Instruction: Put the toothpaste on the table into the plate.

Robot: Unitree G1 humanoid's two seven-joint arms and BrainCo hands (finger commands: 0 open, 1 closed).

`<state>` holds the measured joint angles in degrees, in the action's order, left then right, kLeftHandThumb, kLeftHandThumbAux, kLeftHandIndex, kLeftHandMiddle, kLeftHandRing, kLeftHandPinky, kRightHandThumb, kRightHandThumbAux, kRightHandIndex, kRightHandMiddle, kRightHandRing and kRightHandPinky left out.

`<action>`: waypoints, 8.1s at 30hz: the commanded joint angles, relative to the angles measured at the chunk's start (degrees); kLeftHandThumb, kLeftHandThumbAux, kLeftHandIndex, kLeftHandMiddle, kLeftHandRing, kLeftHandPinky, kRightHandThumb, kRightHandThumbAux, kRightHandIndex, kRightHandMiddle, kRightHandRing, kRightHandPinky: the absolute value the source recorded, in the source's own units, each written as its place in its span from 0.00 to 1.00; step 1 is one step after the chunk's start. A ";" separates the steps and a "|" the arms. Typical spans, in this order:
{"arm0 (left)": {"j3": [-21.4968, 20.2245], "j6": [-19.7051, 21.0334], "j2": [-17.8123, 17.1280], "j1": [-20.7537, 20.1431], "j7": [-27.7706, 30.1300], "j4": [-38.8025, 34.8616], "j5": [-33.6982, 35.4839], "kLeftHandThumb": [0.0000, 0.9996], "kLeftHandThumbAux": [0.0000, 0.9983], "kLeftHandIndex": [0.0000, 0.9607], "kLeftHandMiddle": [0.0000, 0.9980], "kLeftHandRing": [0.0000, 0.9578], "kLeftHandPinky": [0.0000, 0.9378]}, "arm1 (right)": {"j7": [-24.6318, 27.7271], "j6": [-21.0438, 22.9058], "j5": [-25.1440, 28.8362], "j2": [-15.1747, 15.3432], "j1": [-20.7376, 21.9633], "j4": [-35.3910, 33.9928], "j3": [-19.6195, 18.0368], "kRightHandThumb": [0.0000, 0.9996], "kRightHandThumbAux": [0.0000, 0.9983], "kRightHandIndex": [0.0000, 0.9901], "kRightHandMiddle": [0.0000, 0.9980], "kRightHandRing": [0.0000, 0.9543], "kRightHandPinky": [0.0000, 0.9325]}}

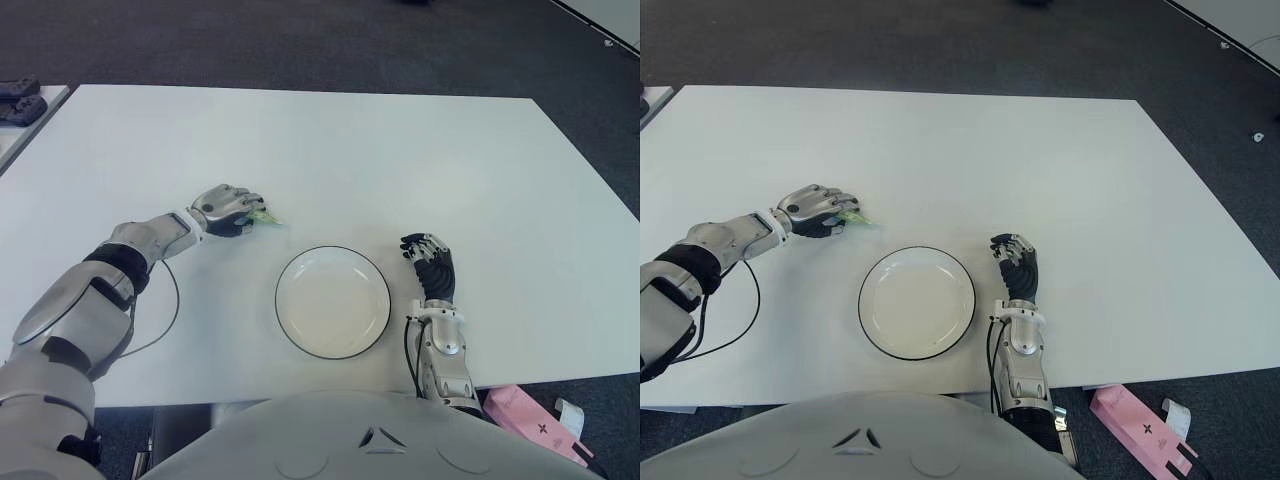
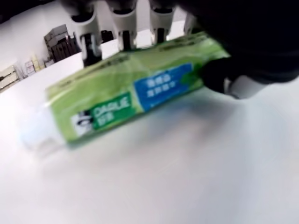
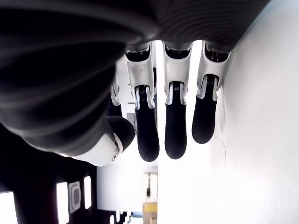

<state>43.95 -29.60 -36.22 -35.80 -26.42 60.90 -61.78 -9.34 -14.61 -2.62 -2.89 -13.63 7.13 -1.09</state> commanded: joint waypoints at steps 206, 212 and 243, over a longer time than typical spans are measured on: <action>-30.98 4.19 0.91 37.80 58.14 -74.23 53.23 0.15 0.53 0.00 0.00 0.14 0.00 | -0.08 -0.93 0.88 -1.11 2.42 3.87 0.08 0.71 0.73 0.43 0.47 0.47 0.48; -31.33 2.36 1.28 37.54 57.76 -72.98 52.02 0.16 0.53 0.00 0.00 0.14 0.00 | 0.05 -1.06 1.22 -1.24 2.38 3.87 0.03 0.71 0.73 0.43 0.47 0.47 0.49; -43.68 22.11 17.19 42.23 33.83 -77.57 41.41 0.01 0.84 0.10 0.15 0.15 0.19 | -0.38 -1.08 1.22 -1.59 2.81 4.16 0.14 0.71 0.73 0.43 0.46 0.47 0.48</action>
<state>2.38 -11.38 -20.88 5.78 10.00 -16.91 -20.16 -9.58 -16.16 -2.00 -2.92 -10.88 10.35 -0.98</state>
